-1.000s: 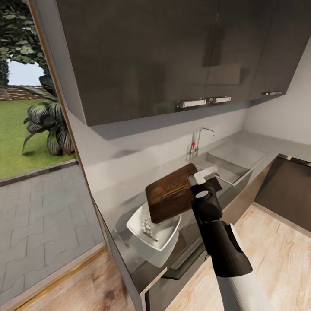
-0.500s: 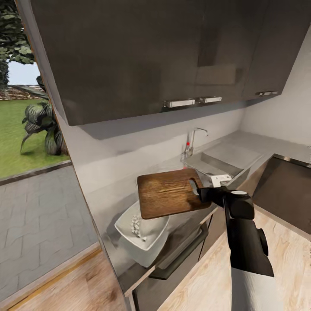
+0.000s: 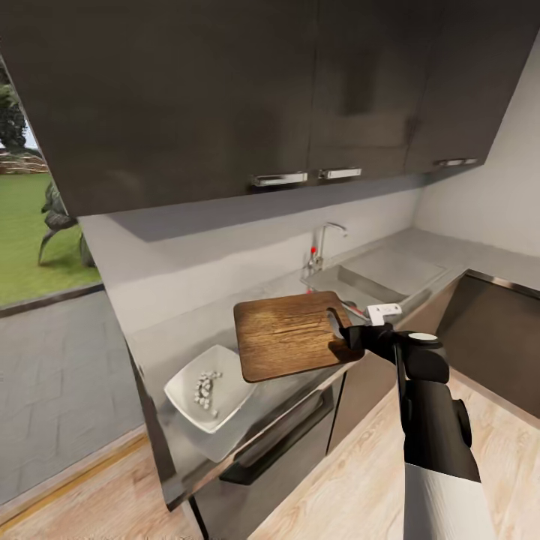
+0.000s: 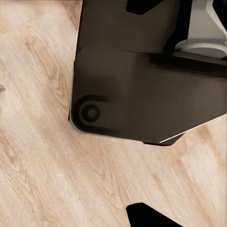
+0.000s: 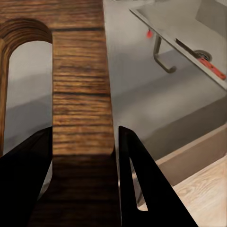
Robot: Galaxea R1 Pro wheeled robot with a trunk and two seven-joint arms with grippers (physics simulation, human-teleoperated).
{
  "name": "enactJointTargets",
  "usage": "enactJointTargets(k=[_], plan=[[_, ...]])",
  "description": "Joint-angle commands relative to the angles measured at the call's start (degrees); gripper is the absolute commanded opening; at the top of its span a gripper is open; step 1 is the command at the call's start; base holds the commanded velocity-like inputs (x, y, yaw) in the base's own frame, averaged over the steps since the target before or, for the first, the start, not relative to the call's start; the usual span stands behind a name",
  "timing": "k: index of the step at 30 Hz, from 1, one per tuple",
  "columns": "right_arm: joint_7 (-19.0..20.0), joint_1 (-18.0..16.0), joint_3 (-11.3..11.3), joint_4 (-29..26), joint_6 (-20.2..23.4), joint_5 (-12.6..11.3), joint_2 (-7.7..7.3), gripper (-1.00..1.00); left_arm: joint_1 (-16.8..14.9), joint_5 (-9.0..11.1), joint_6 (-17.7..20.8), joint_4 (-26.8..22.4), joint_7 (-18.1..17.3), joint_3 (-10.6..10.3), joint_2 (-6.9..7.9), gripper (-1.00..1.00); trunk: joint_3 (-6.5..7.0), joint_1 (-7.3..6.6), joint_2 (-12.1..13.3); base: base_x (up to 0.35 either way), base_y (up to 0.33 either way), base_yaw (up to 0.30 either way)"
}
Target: In the kitchen, take the Vidalia onion out of the sink, dice it on the chopping board with the paring knife, put the diced onion into the bowl on the countertop, then place both the paring knife and the chopping board into the sink.
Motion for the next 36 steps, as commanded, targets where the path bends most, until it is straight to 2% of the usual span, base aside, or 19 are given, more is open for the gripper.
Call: enactJointTargets(k=[1, 36], plan=[[0.56, -0.06, -0.08, -0.06, 0.1, 0.57, 0.04, -1.0, 0.0, 0.55, -0.15, -0.09, 0.36, -0.25, 0.04, 1.0, -0.11, 0.04, -0.12, 0.0, -0.32, 0.239], [0.56, -0.06, 0.54, -0.06, 0.0, 0.57, 0.04, -1.0, 0.0, 0.55, -0.18, -0.17, 0.36, -0.24, 0.04, 1.0, -0.11, 0.04, -0.12, 0.0, -0.32, 0.258]])
